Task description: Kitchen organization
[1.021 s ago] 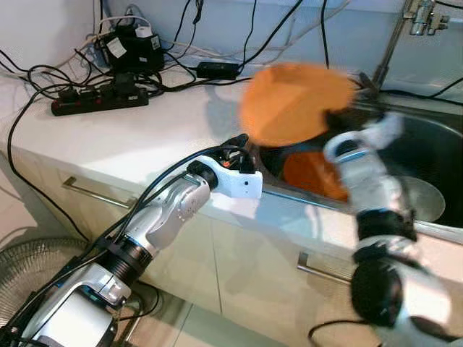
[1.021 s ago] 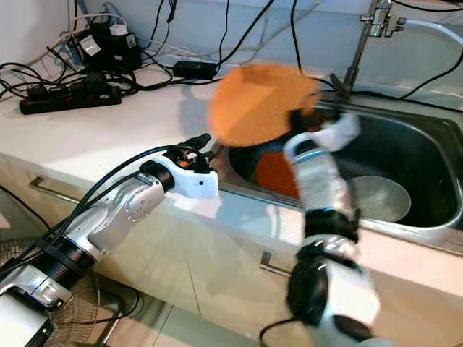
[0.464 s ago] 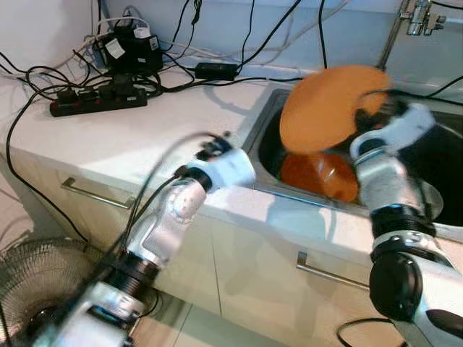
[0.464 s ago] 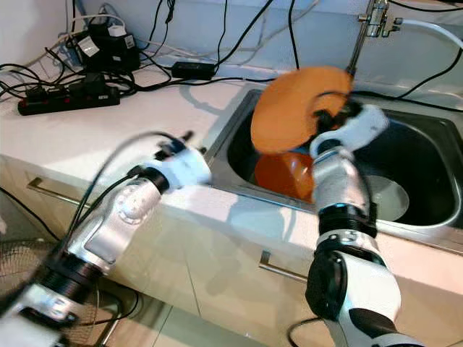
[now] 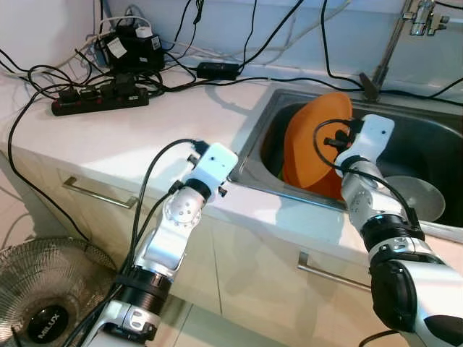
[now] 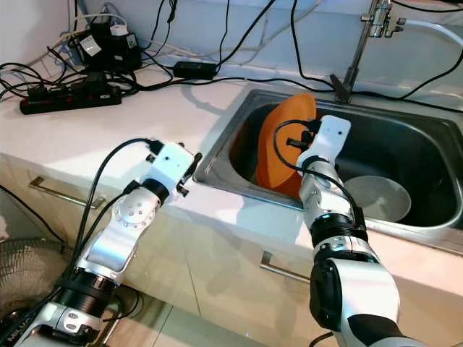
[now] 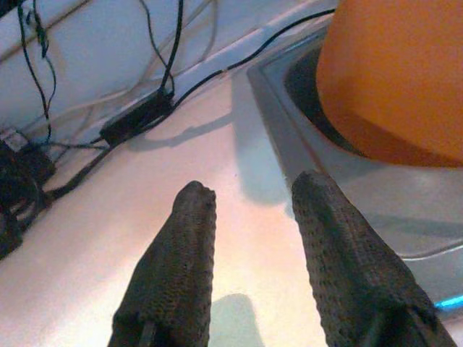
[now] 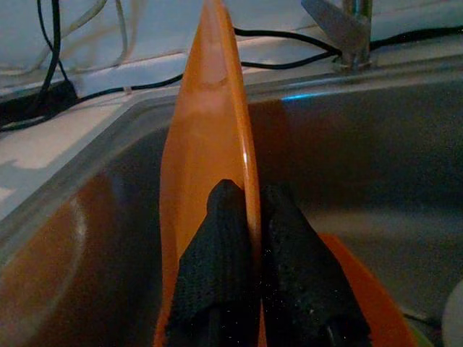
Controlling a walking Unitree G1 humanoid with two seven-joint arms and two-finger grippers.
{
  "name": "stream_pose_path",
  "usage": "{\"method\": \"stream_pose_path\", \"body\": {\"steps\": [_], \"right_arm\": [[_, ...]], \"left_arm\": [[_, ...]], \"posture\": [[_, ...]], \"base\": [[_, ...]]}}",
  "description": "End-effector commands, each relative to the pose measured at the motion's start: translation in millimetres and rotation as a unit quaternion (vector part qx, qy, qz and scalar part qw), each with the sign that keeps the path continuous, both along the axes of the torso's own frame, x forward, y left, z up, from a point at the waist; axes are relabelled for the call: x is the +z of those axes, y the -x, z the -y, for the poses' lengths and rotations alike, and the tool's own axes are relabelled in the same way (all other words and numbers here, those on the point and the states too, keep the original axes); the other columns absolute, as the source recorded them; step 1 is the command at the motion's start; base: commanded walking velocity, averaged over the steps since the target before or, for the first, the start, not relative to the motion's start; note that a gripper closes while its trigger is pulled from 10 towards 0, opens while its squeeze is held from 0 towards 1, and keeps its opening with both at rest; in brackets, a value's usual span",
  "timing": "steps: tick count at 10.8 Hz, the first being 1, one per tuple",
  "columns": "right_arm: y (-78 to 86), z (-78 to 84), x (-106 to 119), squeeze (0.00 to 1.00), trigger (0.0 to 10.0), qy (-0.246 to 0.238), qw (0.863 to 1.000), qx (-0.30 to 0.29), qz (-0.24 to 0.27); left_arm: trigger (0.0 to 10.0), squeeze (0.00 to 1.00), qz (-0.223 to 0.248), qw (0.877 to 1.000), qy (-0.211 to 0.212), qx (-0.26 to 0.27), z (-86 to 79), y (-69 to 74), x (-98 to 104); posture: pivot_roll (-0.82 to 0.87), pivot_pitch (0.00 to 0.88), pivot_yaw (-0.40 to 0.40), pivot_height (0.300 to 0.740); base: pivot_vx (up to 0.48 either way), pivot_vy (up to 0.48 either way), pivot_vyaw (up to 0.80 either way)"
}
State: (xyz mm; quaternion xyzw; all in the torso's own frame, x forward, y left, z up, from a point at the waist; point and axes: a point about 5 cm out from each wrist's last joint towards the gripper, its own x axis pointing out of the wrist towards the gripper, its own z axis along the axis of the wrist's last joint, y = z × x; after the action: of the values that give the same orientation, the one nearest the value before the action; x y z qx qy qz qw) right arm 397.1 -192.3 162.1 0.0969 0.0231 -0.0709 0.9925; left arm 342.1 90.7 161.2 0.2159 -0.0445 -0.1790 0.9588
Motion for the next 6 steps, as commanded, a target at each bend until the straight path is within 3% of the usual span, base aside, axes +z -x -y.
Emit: {"method": "stream_pose_path", "body": {"steps": [1, 4, 5, 6], "right_arm": [[-4.1, -5.4, 10.0, 0.00, 10.0, 0.009, 1.000, 0.006, 0.015], [-2.2, -13.0, -2.0, 0.00, 10.0, 0.008, 1.000, 0.022, -0.005], [-1.8, -15.7, -5.2, 1.00, 10.0, 0.016, 0.999, 0.028, -0.014], [-1.6, -18.5, -7.0, 1.00, 10.0, 0.019, 0.999, 0.036, -0.018]], "left_arm": [[10.0, 0.00, 0.001, 1.000, 0.013, 0.003, -2.7, 0.2, 4.6], [10.0, 0.00, -0.016, 1.000, 0.025, 0.003, 0.4, 2.7, -0.1], [10.0, 0.00, -0.020, 0.999, 0.030, 0.002, 1.5, 3.7, -0.3], [10.0, 0.00, -0.022, 0.999, 0.032, 0.002, 1.7, 4.1, -0.4]], "posture": [[0.23, 0.000, 0.031, 0.740], [0.23, 0.000, 0.029, 0.740], [0.24, 0.000, 0.029, 0.740], [0.24, 0.000, 0.028, 0.740]], "base": [[0.000, 0.000, 0.00], [0.000, 0.000, 0.00], [0.000, 0.000, 0.00], [0.000, 0.000, 0.00]]}}
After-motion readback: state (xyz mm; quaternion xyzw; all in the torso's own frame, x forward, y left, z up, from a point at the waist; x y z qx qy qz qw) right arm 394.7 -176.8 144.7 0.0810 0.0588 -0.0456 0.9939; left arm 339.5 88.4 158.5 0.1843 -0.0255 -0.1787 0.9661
